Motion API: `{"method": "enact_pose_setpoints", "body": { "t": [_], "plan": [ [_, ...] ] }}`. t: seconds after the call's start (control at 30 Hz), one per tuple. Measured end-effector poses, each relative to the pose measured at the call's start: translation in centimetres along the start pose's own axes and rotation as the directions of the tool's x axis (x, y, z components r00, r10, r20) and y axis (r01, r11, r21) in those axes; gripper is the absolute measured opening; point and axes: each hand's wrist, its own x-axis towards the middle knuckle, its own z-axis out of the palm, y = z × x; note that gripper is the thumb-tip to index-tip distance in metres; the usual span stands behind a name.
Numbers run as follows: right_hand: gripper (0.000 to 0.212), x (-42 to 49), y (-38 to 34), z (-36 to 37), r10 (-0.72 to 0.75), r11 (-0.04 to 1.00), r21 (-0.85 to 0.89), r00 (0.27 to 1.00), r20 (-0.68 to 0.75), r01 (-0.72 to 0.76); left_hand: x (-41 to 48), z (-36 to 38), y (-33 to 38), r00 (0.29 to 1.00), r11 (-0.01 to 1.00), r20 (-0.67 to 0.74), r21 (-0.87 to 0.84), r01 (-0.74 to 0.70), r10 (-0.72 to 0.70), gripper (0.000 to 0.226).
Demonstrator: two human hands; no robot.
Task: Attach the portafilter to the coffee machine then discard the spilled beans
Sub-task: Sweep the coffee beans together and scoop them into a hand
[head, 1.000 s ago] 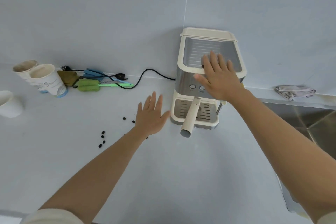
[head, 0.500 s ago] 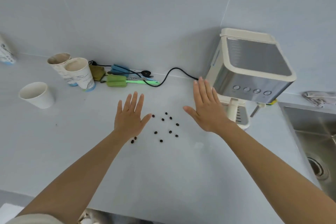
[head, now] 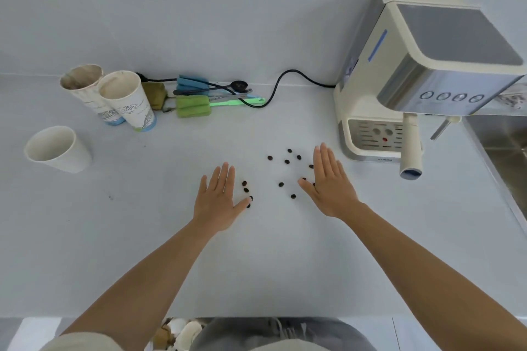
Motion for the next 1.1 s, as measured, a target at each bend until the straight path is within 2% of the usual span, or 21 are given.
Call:
{"method": "enact_pose_setpoints", "body": {
  "t": [0.23, 0.43, 0.6, 0.87, 1.0, 1.1],
  "plan": [
    [0.077, 0.3, 1.9, 3.1, 0.099, 0.994, -0.054, 0.984, 0.147, -0.092, -0.2, 2.2, 1.0, 0.998, 0.999, 0.065, -0.046, 0.012, -0.009, 0.088],
    [0.081, 1.4, 3.8, 3.8, 0.167, 0.985, -0.067, 0.968, 0.190, -0.157, 0.6, 2.8, 2.0, 0.995, 0.999, 0.090, -0.009, 0.049, -0.048, 0.076],
    [0.084, 3.1, 4.6, 3.7, 0.166, 0.983, -0.115, 0.961, 0.221, -0.144, 2.6, 2.1, 2.9, 0.997, 0.999, 0.061, 0.022, 0.039, -0.040, 0.068],
    [0.080, 5.0, 3.9, 4.4, 0.076, 0.988, -0.150, 0.978, 0.196, -0.046, 5.6, 1.3, 4.7, 0.998, 0.998, 0.054, 0.038, -0.043, 0.041, 0.073],
    [0.097, 5.4, 2.8, 4.7, -0.037, 0.990, -0.131, 0.984, 0.176, 0.061, 6.4, 1.2, 5.4, 0.991, 0.991, 0.014, 0.032, -0.131, 0.130, 0.074],
    [0.097, 5.4, 1.7, 5.3, -0.103, 0.983, -0.135, 0.981, 0.167, 0.126, 6.5, 1.6, 5.5, 0.978, 0.978, -0.028, 0.043, -0.206, 0.207, 0.074]
  ]
}}
